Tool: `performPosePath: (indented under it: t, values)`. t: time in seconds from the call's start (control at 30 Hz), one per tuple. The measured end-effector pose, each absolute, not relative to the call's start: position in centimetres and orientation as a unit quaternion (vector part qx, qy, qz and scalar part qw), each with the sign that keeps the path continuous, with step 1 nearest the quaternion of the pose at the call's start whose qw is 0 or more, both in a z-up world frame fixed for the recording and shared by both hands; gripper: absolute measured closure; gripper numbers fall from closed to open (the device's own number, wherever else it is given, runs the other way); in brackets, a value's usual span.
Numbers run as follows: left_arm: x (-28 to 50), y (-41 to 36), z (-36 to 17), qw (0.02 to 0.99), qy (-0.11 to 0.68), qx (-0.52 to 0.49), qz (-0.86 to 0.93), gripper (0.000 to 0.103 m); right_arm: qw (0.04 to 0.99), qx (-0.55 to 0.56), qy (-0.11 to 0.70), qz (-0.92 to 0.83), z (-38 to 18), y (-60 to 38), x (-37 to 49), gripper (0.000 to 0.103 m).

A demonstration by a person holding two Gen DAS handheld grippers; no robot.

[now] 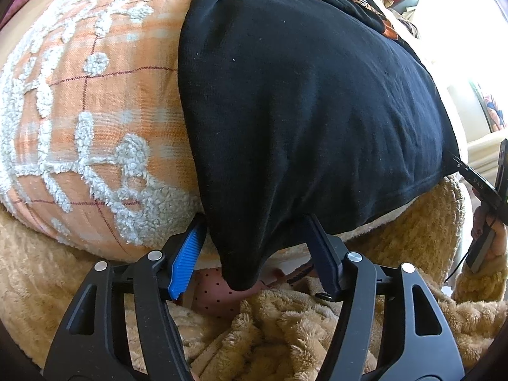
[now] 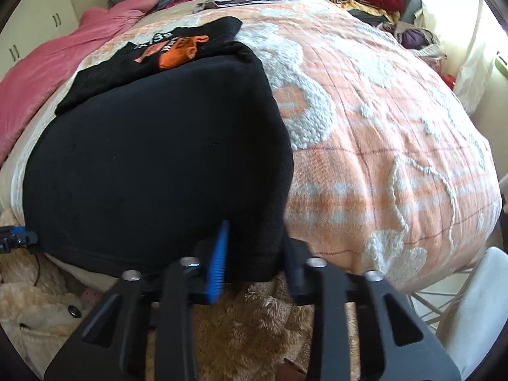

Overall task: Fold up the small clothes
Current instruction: 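Close both grippers on the hem edge of the sweatshirt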

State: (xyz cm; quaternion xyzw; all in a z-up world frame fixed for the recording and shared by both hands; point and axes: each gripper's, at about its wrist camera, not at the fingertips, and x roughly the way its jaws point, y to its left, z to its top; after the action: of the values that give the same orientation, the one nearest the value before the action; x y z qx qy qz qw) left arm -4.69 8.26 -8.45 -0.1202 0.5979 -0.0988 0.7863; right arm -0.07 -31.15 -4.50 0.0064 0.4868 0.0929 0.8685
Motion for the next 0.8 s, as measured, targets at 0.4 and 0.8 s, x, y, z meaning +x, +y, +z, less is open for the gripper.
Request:
performPosePath:
  t: [0.4, 0.8]
  values:
    - [-4.5, 8.9, -8.6, 0.778, 0.604, -0.14, -0.1, 0.05, 0.899, 0.102, 0.409, 0.117, -0.2, -32.7, -0.2, 0.094]
    - [-4.8, 9.8, -7.7, 0.782, 0.599, -0.149, -0.089, 0.092, 0.909, 0.121, 0.382, 0.113, 1.9, -32.4, 1.1, 0.094]
